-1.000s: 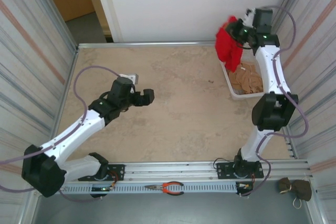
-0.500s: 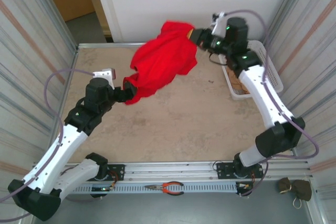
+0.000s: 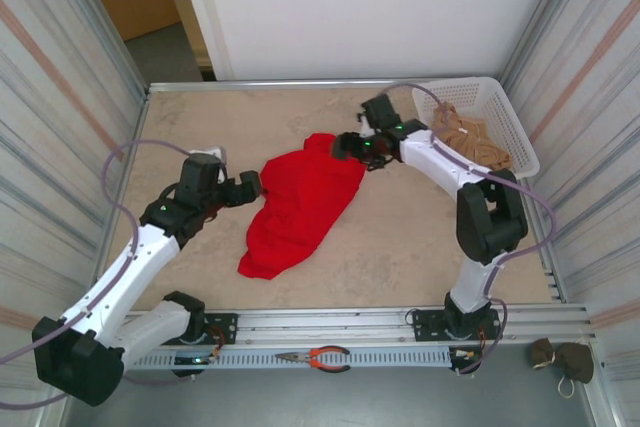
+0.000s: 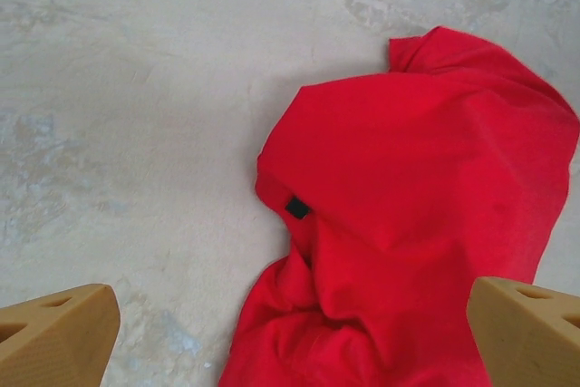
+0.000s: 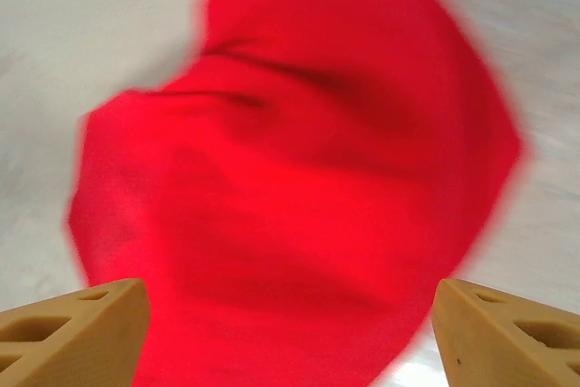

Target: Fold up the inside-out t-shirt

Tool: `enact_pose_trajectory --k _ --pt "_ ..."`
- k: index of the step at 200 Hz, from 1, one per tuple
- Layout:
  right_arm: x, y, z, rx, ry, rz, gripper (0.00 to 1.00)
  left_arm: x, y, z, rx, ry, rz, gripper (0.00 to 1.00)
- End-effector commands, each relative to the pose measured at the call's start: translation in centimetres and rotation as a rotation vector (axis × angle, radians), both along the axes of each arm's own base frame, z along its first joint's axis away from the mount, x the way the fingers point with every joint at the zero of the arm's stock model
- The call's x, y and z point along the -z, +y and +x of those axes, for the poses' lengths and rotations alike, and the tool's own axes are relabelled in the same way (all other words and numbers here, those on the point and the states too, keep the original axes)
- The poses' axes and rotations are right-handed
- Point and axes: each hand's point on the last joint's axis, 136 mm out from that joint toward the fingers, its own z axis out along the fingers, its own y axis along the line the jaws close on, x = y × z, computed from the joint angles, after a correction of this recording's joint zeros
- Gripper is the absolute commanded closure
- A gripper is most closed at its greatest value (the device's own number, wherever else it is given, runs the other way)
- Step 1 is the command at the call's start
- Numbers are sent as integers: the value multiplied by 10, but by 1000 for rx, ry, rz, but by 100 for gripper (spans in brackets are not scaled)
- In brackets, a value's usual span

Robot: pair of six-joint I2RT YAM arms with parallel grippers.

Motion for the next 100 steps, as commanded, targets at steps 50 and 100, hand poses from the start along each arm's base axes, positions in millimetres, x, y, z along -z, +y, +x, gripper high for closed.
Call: enact_pose_trajectory --k 50,100 --pt "49 144 -24 -434 -83 -333 18 47 86 -48 -513 168 -151 1" --pt "105 181 -26 -493 -114 -438 19 39 91 -52 -550 138 -232 1"
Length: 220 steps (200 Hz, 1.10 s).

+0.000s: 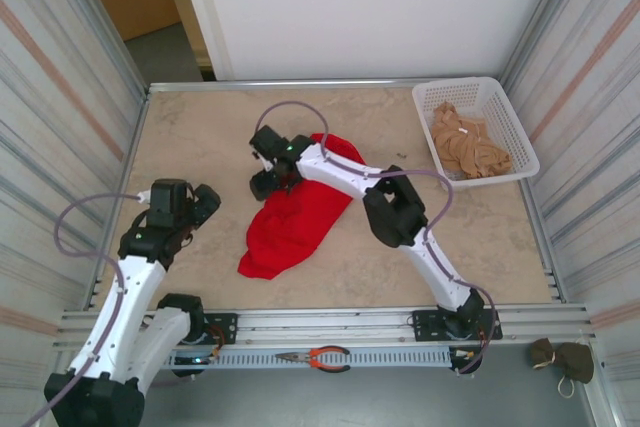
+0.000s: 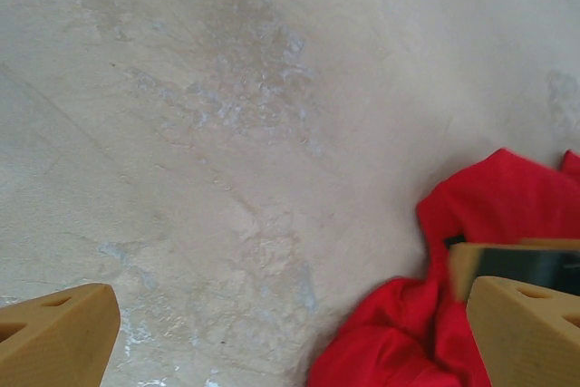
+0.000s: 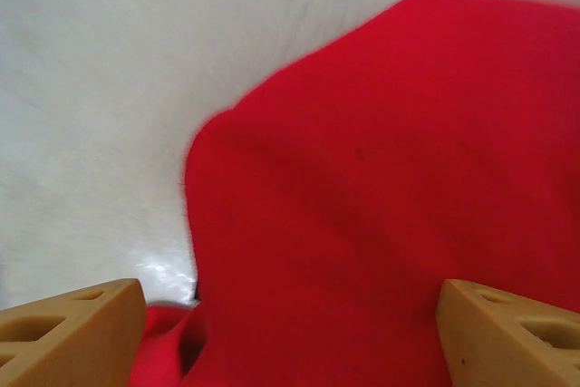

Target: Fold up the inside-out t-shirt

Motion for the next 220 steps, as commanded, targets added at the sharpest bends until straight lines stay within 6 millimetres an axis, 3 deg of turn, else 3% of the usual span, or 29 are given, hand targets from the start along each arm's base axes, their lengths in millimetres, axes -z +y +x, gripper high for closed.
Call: enact_pose_trajectory --k 1,17,29,44,53,77,89,105,118,135,168,182,220 --pt "8 -3 13 -8 -61 -81 19 5 -3 -5 -23 26 -51 1" --pt "13 2 21 11 -76 -87 32 8 -6 -6 -8 42 -59 1" --pt "6 4 26 26 -82 -71 58 8 -8 -6 11 42 -60 1" --pt "-21 8 33 39 -82 -5 87 7 -13 -3 54 31 -59 1" --pt "-48 9 37 45 -87 55 100 6 -17 -1 87 26 -59 1" --pt "-127 -7 49 82 -115 208 100 6 -27 3 159 40 -68 1" --pt "-174 -23 53 107 -141 295 100 7 -33 5 194 47 -83 1" --pt "-223 -51 54 147 -160 399 100 8 -41 7 234 55 -104 1" --pt "-251 -79 55 192 -183 468 100 9 -47 8 260 62 -121 1" --pt "-269 -120 54 273 -202 544 100 10 -57 9 302 66 -130 1" --pt "-236 -204 43 481 -201 642 100 23 -78 5 362 102 -121 1" --pt "-211 -234 33 564 -186 665 100 33 -86 3 382 123 -110 1" --pt "-157 -265 -1 638 -124 636 100 54 -105 17 410 137 -124 1"
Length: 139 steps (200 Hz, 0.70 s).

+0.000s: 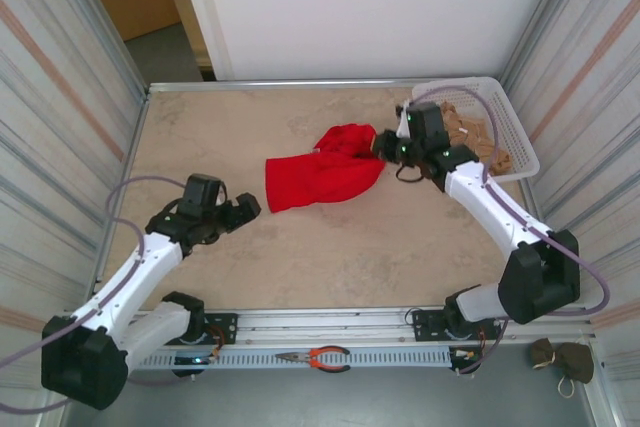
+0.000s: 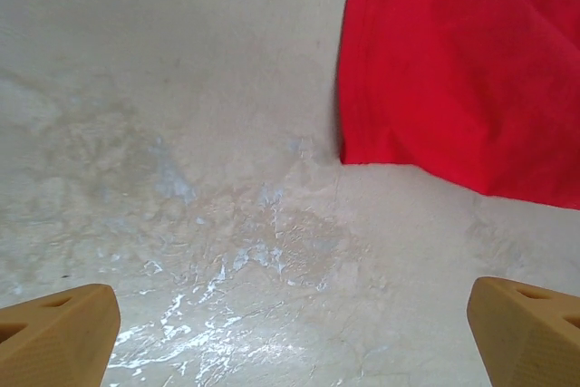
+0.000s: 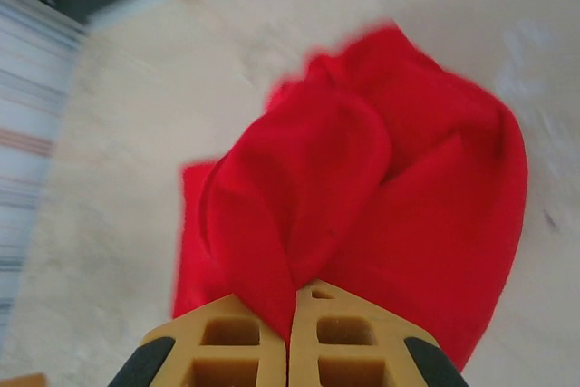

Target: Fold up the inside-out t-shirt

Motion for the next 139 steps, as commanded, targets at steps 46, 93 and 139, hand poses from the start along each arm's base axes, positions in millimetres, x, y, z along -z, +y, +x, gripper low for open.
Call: enact_pose_trajectory --k 46,93,139 --pt "22 -9 -21 33 9 47 100 5 -27 76 81 -35 74 5" --pt "23 -17 -18 59 13 39 100 33 -35 143 176 48 268 11" --pt "19 -22 -13 69 9 43 100 50 -52 180 215 71 273 21"
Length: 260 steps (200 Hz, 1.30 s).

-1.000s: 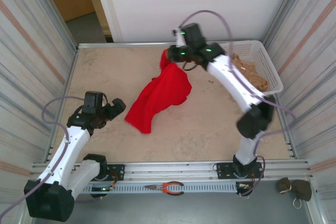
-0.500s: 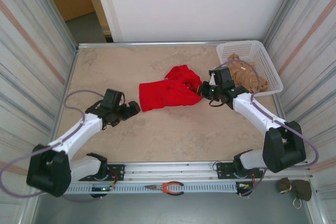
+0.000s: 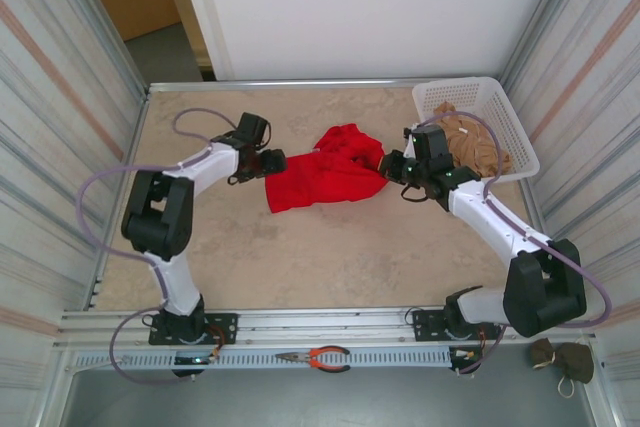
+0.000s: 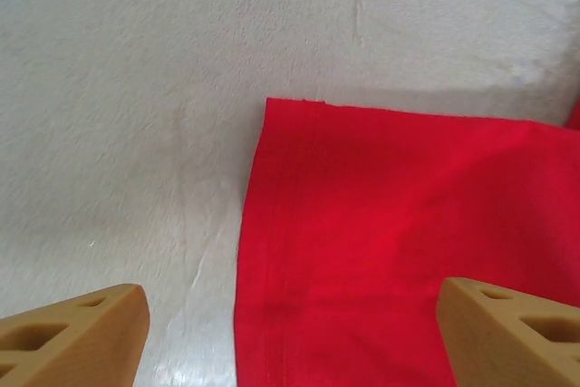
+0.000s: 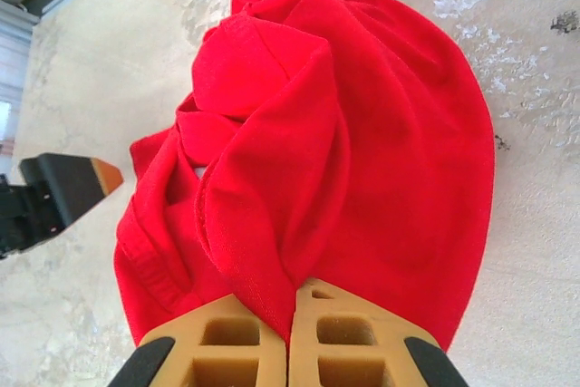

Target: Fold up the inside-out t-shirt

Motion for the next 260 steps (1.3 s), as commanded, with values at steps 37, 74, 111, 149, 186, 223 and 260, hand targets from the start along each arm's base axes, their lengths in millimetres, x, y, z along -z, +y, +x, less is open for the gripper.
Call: enact_pose_trajectory --k 37,74,111,149,186,223,260 --pt "-15 -5 5 22 -21 40 100 10 -14 22 55 26 28 30" --pt "-21 -5 8 23 -28 53 100 27 -25 24 63 68 16 35" --pt "-32 -5 13 29 -39 73 100 44 -30 22 61 103 0 56" --pt "-54 -6 28 35 -62 125 100 26 -38 32 102 80 -27 100" --pt "-117 -12 61 12 -152 224 100 -136 -21 55 23 -276 -134 100" --pt "-220 -23 73 -18 -338 321 100 -321 11 30 -79 -663 -329 100" --pt "-304 -30 48 -45 -508 390 100 -431 37 -18 -104 -888 -451 100"
